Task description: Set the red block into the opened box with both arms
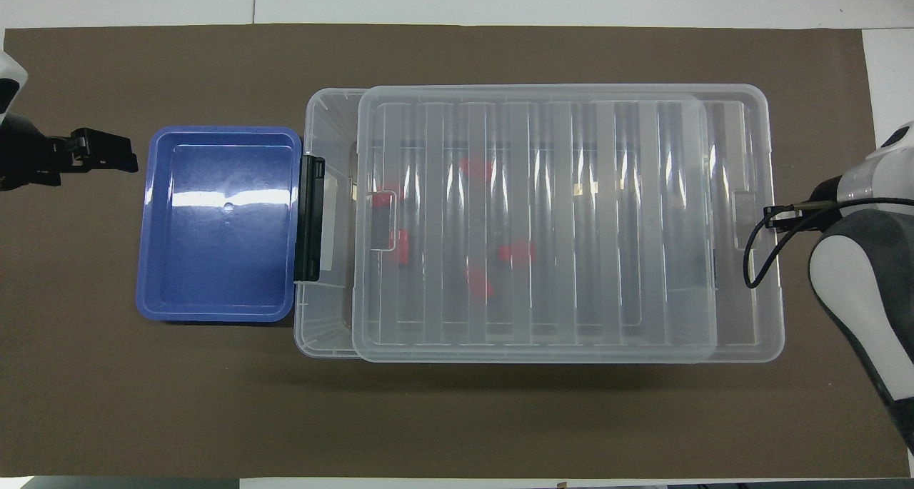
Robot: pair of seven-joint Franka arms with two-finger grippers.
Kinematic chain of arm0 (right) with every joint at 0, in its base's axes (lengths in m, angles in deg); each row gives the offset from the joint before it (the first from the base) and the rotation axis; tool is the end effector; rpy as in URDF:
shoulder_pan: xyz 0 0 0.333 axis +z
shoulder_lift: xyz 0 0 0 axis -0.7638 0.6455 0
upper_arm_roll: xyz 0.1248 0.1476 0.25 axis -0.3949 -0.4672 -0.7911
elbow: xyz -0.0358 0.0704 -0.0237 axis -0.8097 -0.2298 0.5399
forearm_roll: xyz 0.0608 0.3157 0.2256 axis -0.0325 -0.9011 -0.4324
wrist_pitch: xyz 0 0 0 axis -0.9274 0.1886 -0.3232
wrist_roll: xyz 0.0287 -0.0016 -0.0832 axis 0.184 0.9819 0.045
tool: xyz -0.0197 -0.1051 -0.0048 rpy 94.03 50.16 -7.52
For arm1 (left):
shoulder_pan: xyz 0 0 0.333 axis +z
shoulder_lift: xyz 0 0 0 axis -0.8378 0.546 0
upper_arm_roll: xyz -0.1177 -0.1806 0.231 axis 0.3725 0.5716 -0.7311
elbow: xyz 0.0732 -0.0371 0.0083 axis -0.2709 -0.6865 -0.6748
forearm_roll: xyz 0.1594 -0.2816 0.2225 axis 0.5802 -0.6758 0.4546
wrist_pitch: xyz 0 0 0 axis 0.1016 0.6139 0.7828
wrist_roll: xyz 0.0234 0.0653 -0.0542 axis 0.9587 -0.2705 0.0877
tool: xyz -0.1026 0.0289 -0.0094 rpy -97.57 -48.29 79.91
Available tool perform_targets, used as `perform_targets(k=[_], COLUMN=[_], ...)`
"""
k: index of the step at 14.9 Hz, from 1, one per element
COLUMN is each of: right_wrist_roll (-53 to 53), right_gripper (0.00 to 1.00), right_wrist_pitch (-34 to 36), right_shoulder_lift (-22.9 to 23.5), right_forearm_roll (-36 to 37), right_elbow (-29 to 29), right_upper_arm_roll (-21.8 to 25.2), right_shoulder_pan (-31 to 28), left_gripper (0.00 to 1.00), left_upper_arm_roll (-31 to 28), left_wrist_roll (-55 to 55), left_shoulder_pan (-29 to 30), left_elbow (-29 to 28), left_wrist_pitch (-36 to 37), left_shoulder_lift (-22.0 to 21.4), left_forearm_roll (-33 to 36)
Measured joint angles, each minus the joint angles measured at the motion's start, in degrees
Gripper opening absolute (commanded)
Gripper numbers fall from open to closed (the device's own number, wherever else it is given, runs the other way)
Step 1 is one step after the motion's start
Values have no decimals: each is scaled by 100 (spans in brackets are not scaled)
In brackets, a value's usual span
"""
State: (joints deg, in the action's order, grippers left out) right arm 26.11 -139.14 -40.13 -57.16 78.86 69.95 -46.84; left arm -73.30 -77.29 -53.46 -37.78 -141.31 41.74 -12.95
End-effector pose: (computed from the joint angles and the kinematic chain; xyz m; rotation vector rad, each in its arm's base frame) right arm 0.5353 -0.0485 0.4523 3.1390 0.0125 -0.0253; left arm 0.5630 -0.0486 0.5933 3.1128 0.1308 0.1638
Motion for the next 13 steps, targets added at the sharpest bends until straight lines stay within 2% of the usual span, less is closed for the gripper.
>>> perform_targets(k=[5,13], right_wrist_roll=[-407,-500], right_gripper=[0,0], right_wrist_pitch=[-55,-57], right_shoulder_lift=[-56,-84], right_forearm_roll=[10,-122], right_elbow=[92,95], right_upper_arm_roll=[-7,6], right_shoulder_pan=[291,309], left_gripper=[100,100], left_upper_arm_roll=[0,0], left_wrist_roll=[0,0], left_shoulder_pan=[0,0], left_elbow=[0,0], left_wrist_pitch=[0,1], left_shoulder_lift=[0,0], left_forearm_roll=[0,0])
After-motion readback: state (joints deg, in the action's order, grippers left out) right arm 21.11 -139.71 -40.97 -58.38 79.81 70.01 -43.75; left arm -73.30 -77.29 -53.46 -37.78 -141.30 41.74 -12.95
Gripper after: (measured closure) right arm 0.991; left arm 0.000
